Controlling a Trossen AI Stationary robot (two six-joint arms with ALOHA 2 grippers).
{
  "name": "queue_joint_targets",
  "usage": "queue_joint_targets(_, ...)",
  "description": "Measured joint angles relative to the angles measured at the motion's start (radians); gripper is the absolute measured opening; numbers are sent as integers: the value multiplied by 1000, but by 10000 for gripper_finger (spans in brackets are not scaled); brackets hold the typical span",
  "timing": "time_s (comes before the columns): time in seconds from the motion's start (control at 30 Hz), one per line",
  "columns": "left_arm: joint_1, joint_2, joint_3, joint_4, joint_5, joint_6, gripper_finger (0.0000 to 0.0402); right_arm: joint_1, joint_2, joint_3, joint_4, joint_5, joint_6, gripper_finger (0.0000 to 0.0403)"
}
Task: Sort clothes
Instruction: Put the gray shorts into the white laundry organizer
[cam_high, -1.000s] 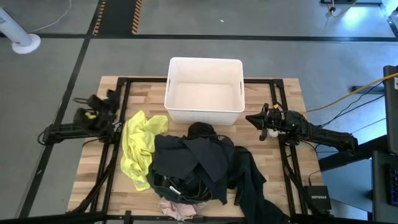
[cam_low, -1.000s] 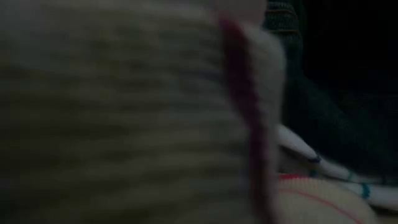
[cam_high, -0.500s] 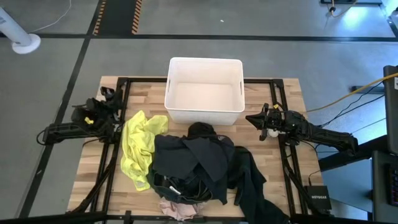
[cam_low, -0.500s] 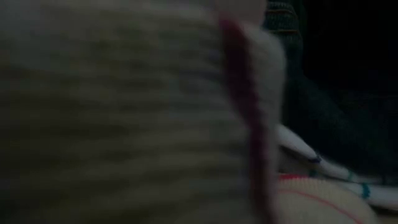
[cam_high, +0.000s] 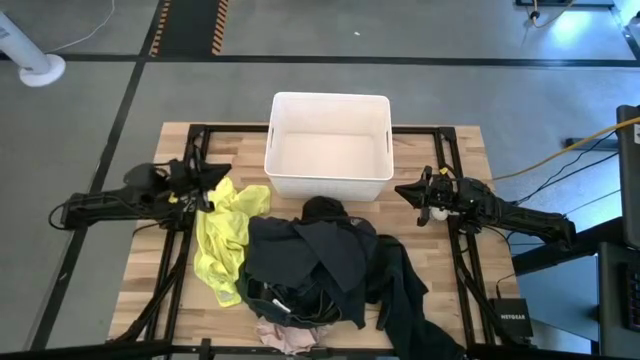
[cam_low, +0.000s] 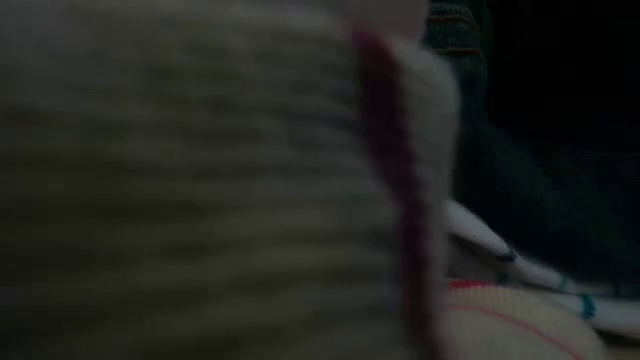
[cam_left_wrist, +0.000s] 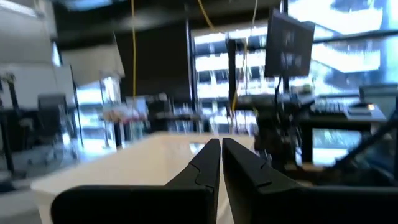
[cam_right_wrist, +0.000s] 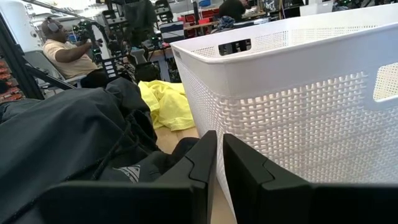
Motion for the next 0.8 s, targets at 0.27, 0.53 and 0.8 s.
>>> queue_joint_targets(0.27,0,65,23,-7,0,-5,13,0,0,-1,202,-55,341,46)
queue_joint_targets(0.53,0,74,23,40,0,13,13,1,0,-1,692,-147,511,46)
queue_joint_targets(0.8,0,75,23,61,0,42,13,1,79,115,642,-152,465,46)
